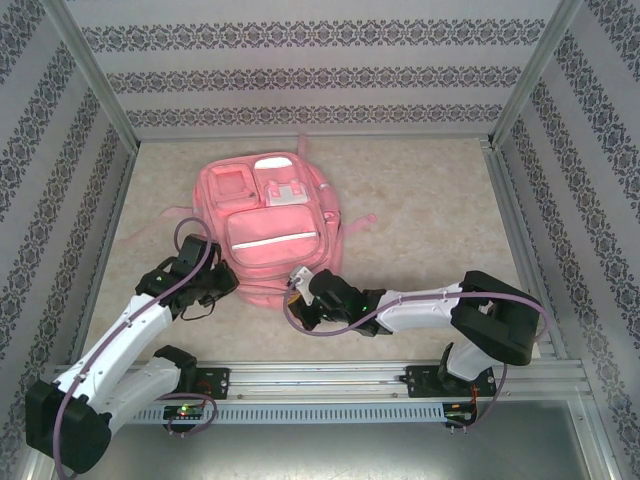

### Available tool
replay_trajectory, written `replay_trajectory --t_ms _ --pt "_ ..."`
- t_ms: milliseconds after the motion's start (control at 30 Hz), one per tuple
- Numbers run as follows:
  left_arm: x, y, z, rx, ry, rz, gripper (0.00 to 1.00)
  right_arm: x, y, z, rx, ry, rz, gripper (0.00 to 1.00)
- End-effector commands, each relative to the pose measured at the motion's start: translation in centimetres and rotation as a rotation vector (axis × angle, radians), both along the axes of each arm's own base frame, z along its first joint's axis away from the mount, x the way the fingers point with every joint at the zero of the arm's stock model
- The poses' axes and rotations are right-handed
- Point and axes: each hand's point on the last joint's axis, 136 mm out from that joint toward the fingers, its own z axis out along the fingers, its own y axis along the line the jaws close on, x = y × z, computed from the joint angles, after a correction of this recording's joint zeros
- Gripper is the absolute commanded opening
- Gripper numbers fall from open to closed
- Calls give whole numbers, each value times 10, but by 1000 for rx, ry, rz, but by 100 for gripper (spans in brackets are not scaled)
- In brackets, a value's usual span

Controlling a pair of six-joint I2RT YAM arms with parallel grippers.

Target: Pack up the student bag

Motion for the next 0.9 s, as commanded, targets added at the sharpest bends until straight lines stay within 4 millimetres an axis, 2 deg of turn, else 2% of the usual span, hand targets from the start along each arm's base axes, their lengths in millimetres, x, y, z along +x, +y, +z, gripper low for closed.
replay_trajectory --t_ms 0,100,233,400,500,733,867 --pt "-7 44 5 204 23 94 25 4 -14 -21 -103 38 -8 0" --pt "-6 42 5 185 50 118 36 3 5 -19 -89 58 23 0" --pt "-12 31 6 82 109 186 46 5 25 -16 -89 53 30 0" --pt "-24 14 9 -77 144 292 49 14 29 -17 -82 30 -27 0" --pt "-24 1 6 -173 128 335 52 16 28 -17 -79 27 -40 0" --pt "-5 -25 -6 -181 98 316 52 15 36 -16 -48 49 -45 0" --pt "8 -38 -18 -190 102 305 49 15 41 -15 -43 49 -40 0"
